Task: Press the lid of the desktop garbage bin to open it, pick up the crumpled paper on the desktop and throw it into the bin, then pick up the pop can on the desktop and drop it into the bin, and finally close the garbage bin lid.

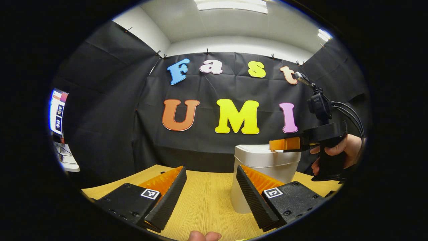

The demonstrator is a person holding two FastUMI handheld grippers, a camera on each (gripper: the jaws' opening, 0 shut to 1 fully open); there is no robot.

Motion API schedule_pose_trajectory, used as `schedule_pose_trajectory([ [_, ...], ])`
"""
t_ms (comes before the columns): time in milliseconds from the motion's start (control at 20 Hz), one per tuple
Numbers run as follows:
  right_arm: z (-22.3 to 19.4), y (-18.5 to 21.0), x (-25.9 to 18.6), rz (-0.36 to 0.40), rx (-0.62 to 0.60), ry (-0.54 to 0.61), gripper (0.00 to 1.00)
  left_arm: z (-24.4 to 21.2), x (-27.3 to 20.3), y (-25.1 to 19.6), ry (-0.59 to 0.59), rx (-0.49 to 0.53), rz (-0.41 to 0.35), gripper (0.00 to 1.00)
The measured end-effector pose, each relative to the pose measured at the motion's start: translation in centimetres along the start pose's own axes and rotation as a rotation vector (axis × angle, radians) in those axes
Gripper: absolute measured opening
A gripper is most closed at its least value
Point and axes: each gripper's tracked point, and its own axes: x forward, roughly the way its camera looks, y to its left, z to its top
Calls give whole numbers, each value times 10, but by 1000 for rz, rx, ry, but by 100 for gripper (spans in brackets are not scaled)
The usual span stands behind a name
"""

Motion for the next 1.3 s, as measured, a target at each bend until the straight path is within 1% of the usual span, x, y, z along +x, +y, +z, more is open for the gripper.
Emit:
schedule_pose_trajectory([
  [50, 3, -5, 0, -26, 1, -19, 75, -2, 1, 1, 3, -7, 6, 96],
  [100, 6, -8, -3, -34, 11, -42, 80, -2, -1, 2, 2, -7, 23, 96],
  [150, 6, -8, -5, -23, 19, -58, 93, -1, -2, 4, -2, 4, 40, 96],
  [200, 3, -7, -5, -13, 21, -66, 97, 3, -2, 4, -9, 22, 56, 97],
  [350, 9, -11, -8, -4, 49, -100, 97, 14, -6, 0, -27, 59, 83, 96],
  [450, 15, -11, -16, 11, 34, -116, 97, 19, -7, -11, -22, 58, 76, 96],
  [500, 20, -16, -24, 12, 27, -143, 97, 25, -8, -16, -31, 52, 71, 96],
  [600, 28, -29, -42, -4, 16, -202, 95, 34, -8, -27, -37, 36, 67, 96],
  [650, 30, -36, -50, -10, 11, -222, 96, 37, -8, -31, -41, 33, 67, 96],
  [800, 32, -66, -78, -58, 8, -288, 96, 44, -5, -40, -49, 59, 81, 96],
  [950, 23, -89, -101, -100, -3, -320, 95, 43, -4, -56, -48, 64, 68, 96],
  [1100, 5, -100, -117, -106, -43, -317, 96, 43, -5, -68, -52, 78, 59, 96],
  [1300, -17, -116, -136, -148, -32, -336, 96, 33, -4, -82, -38, 109, 51, 96],
])
